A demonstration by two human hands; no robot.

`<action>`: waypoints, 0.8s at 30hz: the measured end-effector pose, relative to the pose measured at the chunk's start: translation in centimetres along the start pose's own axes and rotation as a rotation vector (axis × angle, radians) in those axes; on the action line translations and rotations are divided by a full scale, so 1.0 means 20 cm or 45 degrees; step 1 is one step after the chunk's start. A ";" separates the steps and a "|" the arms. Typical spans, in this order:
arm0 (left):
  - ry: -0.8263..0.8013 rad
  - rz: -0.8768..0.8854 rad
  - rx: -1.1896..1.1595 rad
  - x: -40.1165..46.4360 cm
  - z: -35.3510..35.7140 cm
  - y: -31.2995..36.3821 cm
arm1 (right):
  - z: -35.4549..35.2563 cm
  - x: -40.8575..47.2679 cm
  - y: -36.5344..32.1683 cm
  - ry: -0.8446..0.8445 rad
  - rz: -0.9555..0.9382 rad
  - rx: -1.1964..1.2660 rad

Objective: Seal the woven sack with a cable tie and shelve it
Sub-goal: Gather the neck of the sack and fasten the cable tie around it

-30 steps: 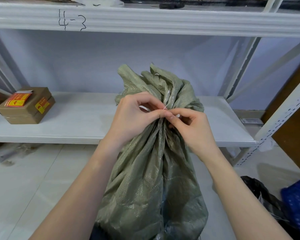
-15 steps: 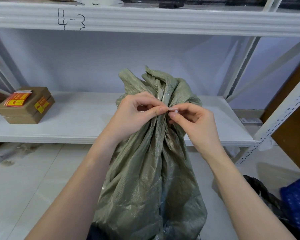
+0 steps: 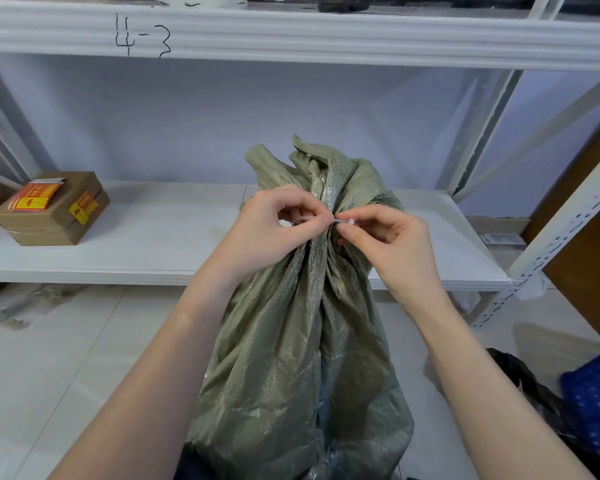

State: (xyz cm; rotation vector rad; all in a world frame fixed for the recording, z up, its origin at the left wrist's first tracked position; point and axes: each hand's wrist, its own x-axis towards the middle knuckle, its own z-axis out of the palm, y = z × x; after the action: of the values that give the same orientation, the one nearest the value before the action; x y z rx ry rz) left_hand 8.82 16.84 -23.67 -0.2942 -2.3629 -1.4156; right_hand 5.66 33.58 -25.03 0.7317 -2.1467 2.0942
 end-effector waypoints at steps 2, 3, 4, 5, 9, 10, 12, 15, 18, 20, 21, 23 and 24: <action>0.000 0.000 0.005 0.00 0.00 0.00 | 0.00 0.00 0.00 0.001 -0.002 -0.013; -0.001 -0.002 0.003 0.00 0.00 0.01 | 0.00 0.00 0.00 0.001 -0.003 -0.019; -0.003 -0.003 -0.002 0.00 0.00 0.01 | 0.00 0.00 0.00 0.000 -0.003 -0.024; -0.006 -0.005 -0.009 0.00 0.00 0.01 | 0.00 0.00 -0.01 -0.001 -0.004 -0.025; -0.015 -0.002 -0.023 -0.01 0.00 0.03 | 0.00 0.00 -0.01 -0.001 -0.016 -0.020; -0.015 -0.001 -0.019 -0.01 0.00 0.03 | 0.00 0.00 -0.01 -0.002 -0.017 -0.026; -0.015 -0.001 -0.008 -0.01 0.00 0.02 | 0.00 0.00 -0.01 0.001 -0.014 -0.027; -0.005 -0.002 0.009 0.00 0.00 0.02 | 0.00 0.00 0.00 0.009 -0.016 -0.033; -0.003 0.003 0.026 0.00 0.00 0.01 | 0.00 0.00 0.00 0.007 -0.020 -0.050; -0.007 0.007 0.039 0.00 0.00 0.00 | 0.00 0.00 0.00 0.005 -0.025 -0.046; -0.009 0.005 0.048 0.00 0.01 0.00 | 0.00 0.00 0.00 0.003 -0.028 -0.050; -0.012 0.001 0.066 0.00 0.01 0.00 | 0.01 -0.01 0.00 0.003 -0.027 -0.065; -0.011 -0.004 0.072 0.00 0.01 0.00 | 0.01 -0.01 0.00 0.002 -0.024 -0.071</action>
State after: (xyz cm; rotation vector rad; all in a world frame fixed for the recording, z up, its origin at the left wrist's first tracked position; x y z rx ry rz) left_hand 8.84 17.07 -23.73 -0.2821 -2.4064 -1.3490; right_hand 5.88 33.39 -25.22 0.7413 -2.1791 2.0166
